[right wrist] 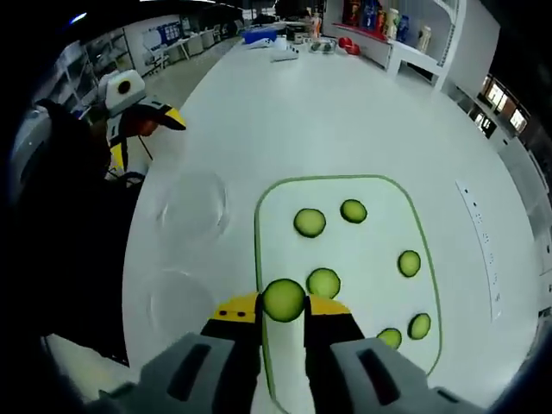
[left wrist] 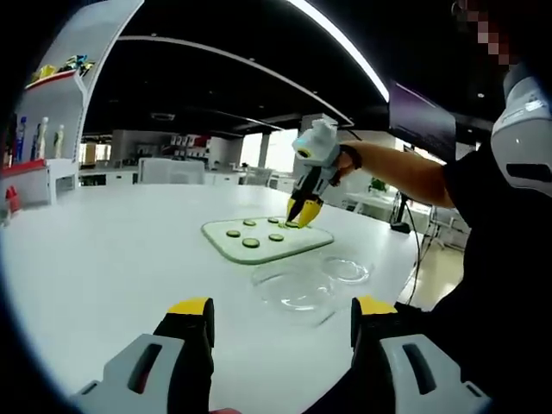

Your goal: Open the petri dish lid, add cucumber slices into the petri dish, and close the lid

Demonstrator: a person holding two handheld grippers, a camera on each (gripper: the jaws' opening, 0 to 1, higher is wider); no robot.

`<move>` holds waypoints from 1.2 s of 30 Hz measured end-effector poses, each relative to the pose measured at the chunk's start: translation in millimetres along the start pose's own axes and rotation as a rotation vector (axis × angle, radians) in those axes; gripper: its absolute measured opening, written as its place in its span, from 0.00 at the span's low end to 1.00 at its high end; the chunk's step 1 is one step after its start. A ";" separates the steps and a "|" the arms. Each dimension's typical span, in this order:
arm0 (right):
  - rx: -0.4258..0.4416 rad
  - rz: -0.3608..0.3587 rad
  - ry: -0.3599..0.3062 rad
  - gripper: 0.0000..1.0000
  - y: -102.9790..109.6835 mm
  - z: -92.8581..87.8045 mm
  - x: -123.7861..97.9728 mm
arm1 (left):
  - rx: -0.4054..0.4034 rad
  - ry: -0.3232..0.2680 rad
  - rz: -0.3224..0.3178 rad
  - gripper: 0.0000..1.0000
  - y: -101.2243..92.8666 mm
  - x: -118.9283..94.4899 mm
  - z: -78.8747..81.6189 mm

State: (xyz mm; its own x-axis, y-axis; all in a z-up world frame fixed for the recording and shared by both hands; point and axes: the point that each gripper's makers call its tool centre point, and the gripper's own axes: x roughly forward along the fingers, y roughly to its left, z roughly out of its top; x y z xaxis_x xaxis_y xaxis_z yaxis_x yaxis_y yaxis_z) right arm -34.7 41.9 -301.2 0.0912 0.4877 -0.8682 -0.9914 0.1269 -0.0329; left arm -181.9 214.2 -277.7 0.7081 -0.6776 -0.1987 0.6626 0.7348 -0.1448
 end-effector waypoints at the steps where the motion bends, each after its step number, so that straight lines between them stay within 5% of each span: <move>1: -0.003 0.002 -0.002 0.19 2.6 -2.0 -0.9 | 0.002 0.002 0.000 0.64 -1.4 0.9 0.2; 23: -0.088 0.044 -0.047 0.19 76.5 -26.4 -11.0 | 0.033 0.025 -0.024 0.64 -30.2 11.8 3.1; 36: -0.109 0.062 -0.030 0.19 100.5 -36.8 14.5 | 0.033 0.033 -0.020 0.64 -34.8 5.8 -1.3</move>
State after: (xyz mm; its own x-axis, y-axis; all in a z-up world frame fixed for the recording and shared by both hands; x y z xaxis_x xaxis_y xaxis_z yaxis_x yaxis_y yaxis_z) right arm -136.5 30.0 -335.3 0.0311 0.5172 -0.8553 -0.9994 0.0018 -0.0352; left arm -201.2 184.7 -275.1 0.6862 -0.6908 -0.2279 0.6851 0.7191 -0.1168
